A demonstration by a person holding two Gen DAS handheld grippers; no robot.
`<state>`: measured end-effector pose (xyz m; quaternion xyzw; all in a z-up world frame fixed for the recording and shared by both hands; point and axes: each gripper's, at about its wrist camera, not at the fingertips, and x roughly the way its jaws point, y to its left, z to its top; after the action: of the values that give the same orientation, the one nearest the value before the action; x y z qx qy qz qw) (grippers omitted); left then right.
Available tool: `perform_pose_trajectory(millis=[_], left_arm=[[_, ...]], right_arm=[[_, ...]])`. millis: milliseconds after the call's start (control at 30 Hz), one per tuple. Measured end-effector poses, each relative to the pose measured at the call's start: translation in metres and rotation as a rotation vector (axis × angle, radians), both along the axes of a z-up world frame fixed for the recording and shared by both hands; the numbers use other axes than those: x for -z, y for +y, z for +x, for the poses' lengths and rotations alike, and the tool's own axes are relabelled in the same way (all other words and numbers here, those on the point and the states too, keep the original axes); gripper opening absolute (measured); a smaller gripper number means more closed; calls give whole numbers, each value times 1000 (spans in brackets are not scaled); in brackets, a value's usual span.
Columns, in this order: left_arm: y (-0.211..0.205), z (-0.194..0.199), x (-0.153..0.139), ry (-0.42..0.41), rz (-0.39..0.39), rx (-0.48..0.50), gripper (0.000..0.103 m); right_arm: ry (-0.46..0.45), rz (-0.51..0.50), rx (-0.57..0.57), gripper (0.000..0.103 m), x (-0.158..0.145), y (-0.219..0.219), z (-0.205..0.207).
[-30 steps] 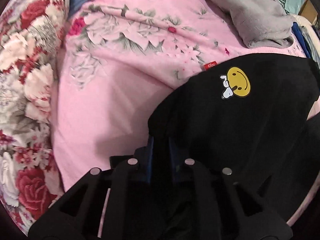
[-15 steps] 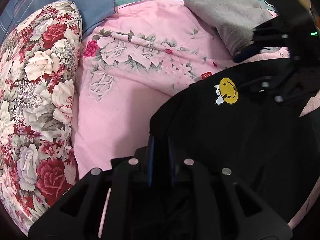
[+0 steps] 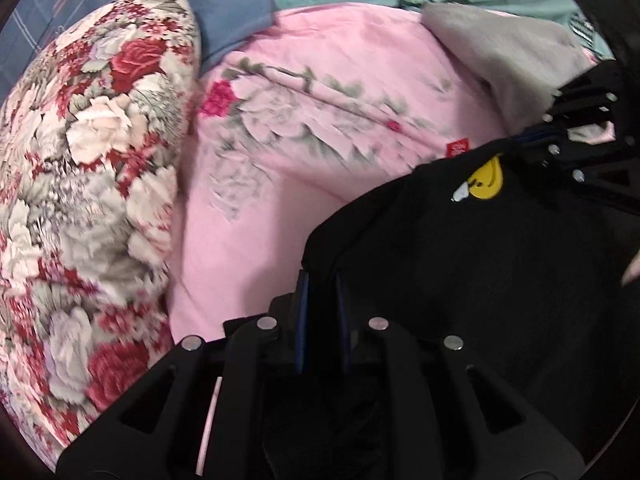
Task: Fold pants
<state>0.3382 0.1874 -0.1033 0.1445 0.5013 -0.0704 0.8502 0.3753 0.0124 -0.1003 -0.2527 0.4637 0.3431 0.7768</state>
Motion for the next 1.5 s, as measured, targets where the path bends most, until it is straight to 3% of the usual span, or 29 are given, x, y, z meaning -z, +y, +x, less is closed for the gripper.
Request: perform_pose_trajectory(millis=[167, 233, 300, 400, 633, 800, 867, 967, 1067, 1200, 1500], left_arm=[[5, 39, 29, 83, 8, -45, 13], [1, 42, 37, 81, 34, -41, 14], [0, 41, 35, 74, 37, -44, 14], [8, 32, 16, 52, -21, -52, 14], [21, -37, -38, -63, -79, -2, 13], [38, -121, -49, -84, -135, 15, 10], [45, -159, -40, -74, -142, 4, 3], [60, -191, -20, -44, -138, -23, 2], [77, -210, 4, 7, -190, -80, 2], [80, -234, 15, -3, -232, -105, 2], [89, -257, 15, -29, -303, -142, 1]], right_arm=[[12, -80, 28, 3, 21, 18, 22], [22, -89, 34, 3, 28, 16, 26], [34, -79, 44, 3, 26, 15, 29], [40, -39, 50, 3, 7, 13, 28], [32, 103, -5, 3, -72, -1, -41], [107, 152, -44, 3, -87, 2, -118], [162, 151, -55, 3, -76, 9, -153], [233, 137, -39, 3, -48, 20, -198], [273, 127, -23, 3, -21, 31, -224], [341, 146, -9, 4, 9, 39, -243], [328, 150, -55, 4, 10, 54, -272]])
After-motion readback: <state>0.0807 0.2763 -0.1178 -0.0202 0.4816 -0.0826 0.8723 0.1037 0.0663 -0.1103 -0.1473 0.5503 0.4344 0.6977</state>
